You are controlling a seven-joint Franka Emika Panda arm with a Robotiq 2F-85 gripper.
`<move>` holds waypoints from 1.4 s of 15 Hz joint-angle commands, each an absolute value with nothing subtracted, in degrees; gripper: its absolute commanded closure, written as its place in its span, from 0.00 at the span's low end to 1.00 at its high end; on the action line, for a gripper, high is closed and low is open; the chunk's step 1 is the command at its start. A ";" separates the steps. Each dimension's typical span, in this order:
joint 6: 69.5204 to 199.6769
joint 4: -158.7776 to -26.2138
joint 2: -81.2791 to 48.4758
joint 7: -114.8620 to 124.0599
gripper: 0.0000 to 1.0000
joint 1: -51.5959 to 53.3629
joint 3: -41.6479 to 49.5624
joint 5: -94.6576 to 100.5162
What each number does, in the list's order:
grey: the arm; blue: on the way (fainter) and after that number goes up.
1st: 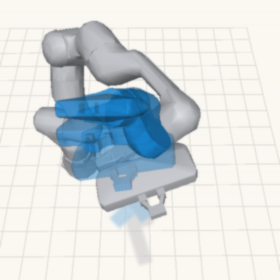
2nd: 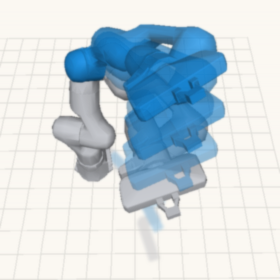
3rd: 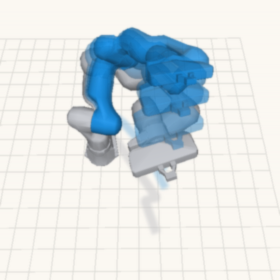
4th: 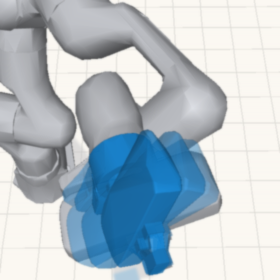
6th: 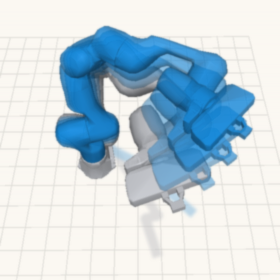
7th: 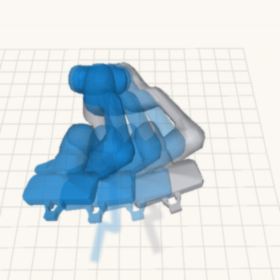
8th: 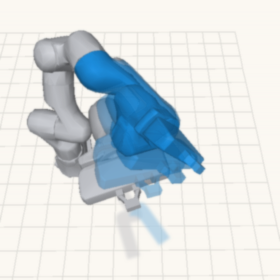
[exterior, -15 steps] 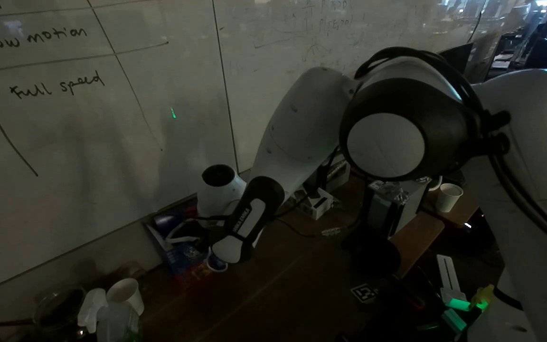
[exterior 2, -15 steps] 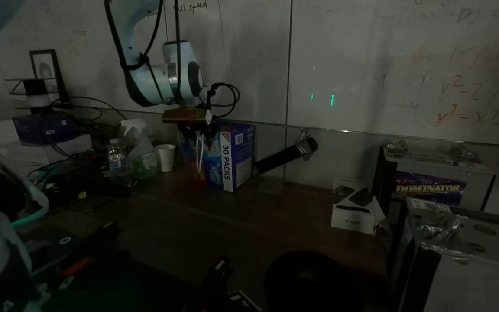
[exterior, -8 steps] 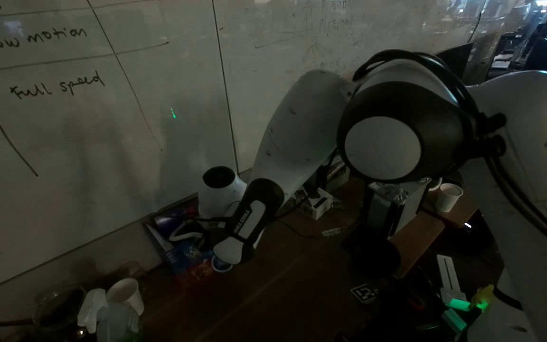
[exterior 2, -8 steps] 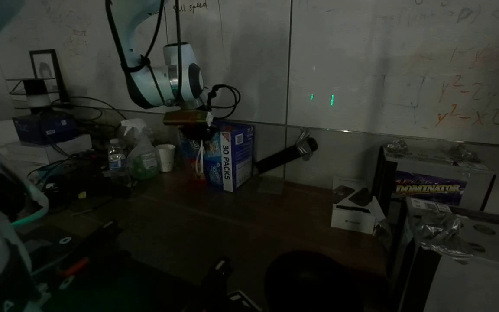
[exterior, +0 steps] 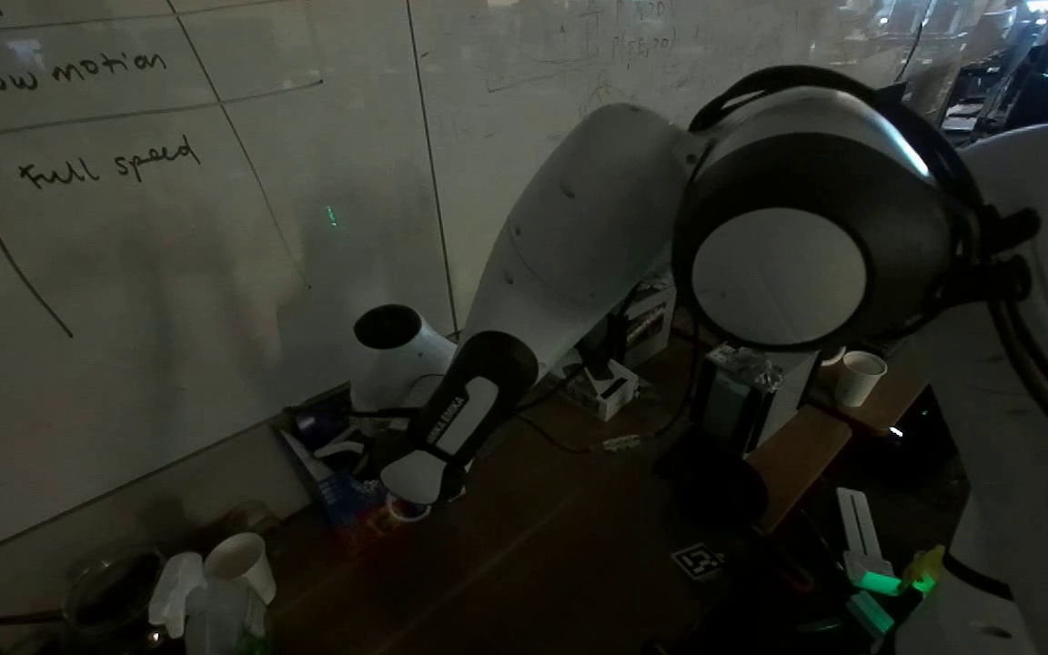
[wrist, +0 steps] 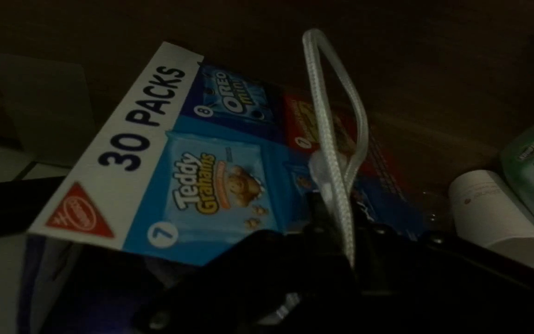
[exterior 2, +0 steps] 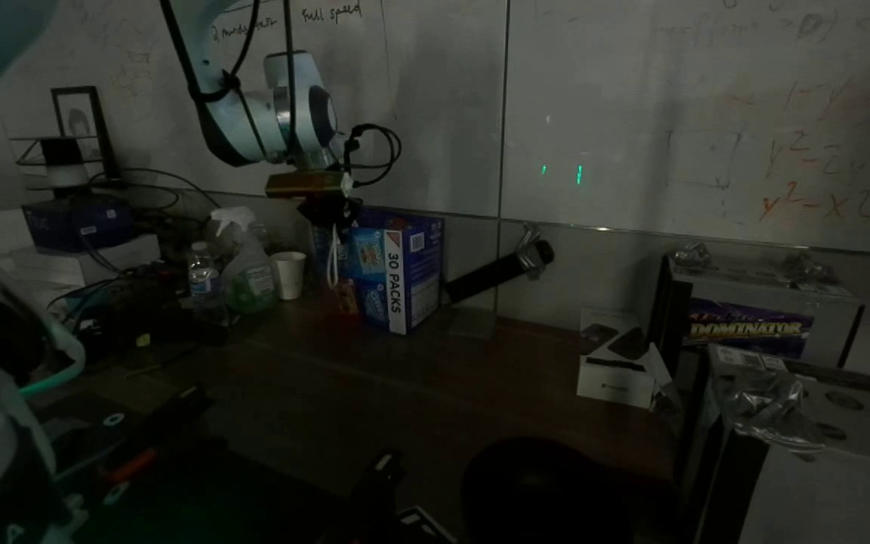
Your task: Put the white ropes in the blue box
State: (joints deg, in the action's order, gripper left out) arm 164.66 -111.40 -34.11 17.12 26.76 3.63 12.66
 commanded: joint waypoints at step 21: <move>165.73 -97.40 -35.88 45.29 0.94 34.74 16.10 32.66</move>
State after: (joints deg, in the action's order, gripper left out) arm 162.12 -100.85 -31.96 43.41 34.84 14.05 31.54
